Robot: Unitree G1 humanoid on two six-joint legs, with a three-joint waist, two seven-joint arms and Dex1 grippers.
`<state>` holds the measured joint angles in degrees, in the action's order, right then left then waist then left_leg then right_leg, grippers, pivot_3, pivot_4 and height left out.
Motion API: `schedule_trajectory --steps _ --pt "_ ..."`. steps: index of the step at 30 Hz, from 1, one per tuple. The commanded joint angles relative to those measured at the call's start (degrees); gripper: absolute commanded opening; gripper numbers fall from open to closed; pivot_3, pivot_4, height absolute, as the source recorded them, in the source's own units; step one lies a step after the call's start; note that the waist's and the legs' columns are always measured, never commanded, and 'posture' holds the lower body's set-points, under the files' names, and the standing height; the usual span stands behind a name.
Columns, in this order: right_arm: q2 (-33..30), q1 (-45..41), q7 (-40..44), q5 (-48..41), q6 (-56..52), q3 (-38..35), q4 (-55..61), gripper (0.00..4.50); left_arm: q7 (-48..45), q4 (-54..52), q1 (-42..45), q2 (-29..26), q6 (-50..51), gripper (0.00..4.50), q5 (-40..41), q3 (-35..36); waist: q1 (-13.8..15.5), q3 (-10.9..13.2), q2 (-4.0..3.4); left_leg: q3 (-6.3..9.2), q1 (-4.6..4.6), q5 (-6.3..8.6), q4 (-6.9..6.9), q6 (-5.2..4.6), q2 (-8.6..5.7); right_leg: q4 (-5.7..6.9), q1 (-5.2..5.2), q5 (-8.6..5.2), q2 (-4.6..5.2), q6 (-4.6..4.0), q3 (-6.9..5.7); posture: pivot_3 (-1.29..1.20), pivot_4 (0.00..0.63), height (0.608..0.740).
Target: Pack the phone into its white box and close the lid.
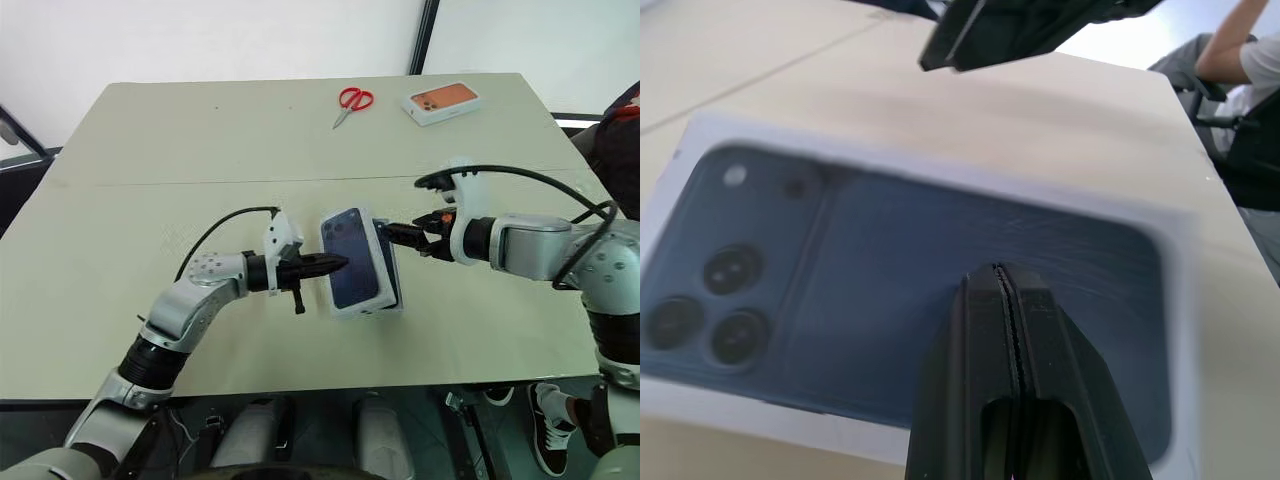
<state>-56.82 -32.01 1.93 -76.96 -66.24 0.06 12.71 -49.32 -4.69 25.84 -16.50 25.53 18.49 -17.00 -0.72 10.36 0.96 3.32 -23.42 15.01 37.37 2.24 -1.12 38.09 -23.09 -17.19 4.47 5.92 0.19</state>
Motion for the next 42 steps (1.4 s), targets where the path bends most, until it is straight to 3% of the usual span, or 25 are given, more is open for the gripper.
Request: schedule_trajectory --steps 1,3,6,10,12,15,21,33,42 --pt "-0.6 -1.3 6.6 8.5 2.6 0.7 2.8 3.98 1.4 -0.5 1.7 0.9 -0.1 0.00 0.2 1.7 0.1 0.0 0.00 0.00 0.00 0.00 0.01 0.00 0.00 0.00 0.00 0.00 0.00 0.00 0.00 0.00 0.150 0.740" --pt "-1.0 -1.1 10.1 13.7 4.1 1.6 3.6 3.98 2.7 -1.6 1.8 0.3 1.5 0.00 1.5 4.5 0.1 0.0 0.00 0.00 -0.01 0.00 0.01 0.00 -0.01 -0.01 0.00 0.00 0.02 0.00 0.00 0.00 0.150 0.740" --pt "-1.3 -0.5 13.8 19.3 5.3 2.0 4.0 3.13 5.1 -4.0 1.2 -1.8 3.9 0.00 2.2 8.4 0.0 0.0 0.00 0.02 0.00 0.00 0.01 0.00 0.00 0.00 -0.01 0.00 0.02 0.00 0.00 0.00 0.150 0.740" --pt "-2.0 -0.1 17.9 26.9 6.8 3.5 4.5 1.08 7.6 -6.6 0.5 -4.4 7.9 0.00 2.5 11.1 0.1 0.0 0.00 0.02 0.00 0.00 0.01 0.00 0.00 0.00 -0.02 0.00 0.03 0.00 0.00 0.00 0.150 0.740" --pt "-4.8 1.1 21.7 35.7 11.7 8.0 5.8 0.03 8.1 -8.1 -0.9 -8.7 11.5 0.00 -0.1 9.7 0.1 0.0 0.00 0.02 -0.01 0.00 0.01 0.00 -0.02 -0.01 -0.02 0.00 0.05 0.00 0.00 0.00 0.150 0.740" --pt "-6.8 2.6 25.5 45.2 17.7 12.5 6.6 0.03 9.0 -9.8 -1.9 -11.1 16.2 0.00 -0.9 7.5 0.1 0.0 -0.01 0.03 -0.01 0.00 -0.02 0.01 -0.05 -0.02 -0.02 -0.01 0.05 0.02 -0.01 0.00 0.150 0.740" --pt "-5.3 5.0 32.2 53.5 23.6 15.0 7.9 0.03 10.4 -11.8 -1.2 -9.8 22.7 0.00 -1.1 3.0 0.1 0.0 0.00 0.03 -0.01 -0.01 0.01 0.02 -0.05 -0.01 -0.01 -0.01 0.07 0.02 0.00 0.00 0.150 0.740" --pt "1.2 6.0 35.4 58.2 20.5 13.7 11.1 0.03 16.6 -11.1 1.5 -0.7 27.3 0.00 -0.5 2.3 0.2 0.0 0.00 0.05 0.00 -0.02 0.03 0.04 -0.05 0.01 0.00 -0.01 0.08 0.01 -0.01 0.00 0.150 0.740" --pt "2.4 7.0 36.5 61.1 19.9 12.4 11.4 0.03 18.9 -5.9 3.7 4.3 22.0 0.00 -2.5 1.6 0.2 0.0 0.01 0.05 0.01 -0.02 0.04 0.04 -0.08 0.01 0.00 -0.01 0.09 0.01 -0.01 0.00 0.150 0.740"
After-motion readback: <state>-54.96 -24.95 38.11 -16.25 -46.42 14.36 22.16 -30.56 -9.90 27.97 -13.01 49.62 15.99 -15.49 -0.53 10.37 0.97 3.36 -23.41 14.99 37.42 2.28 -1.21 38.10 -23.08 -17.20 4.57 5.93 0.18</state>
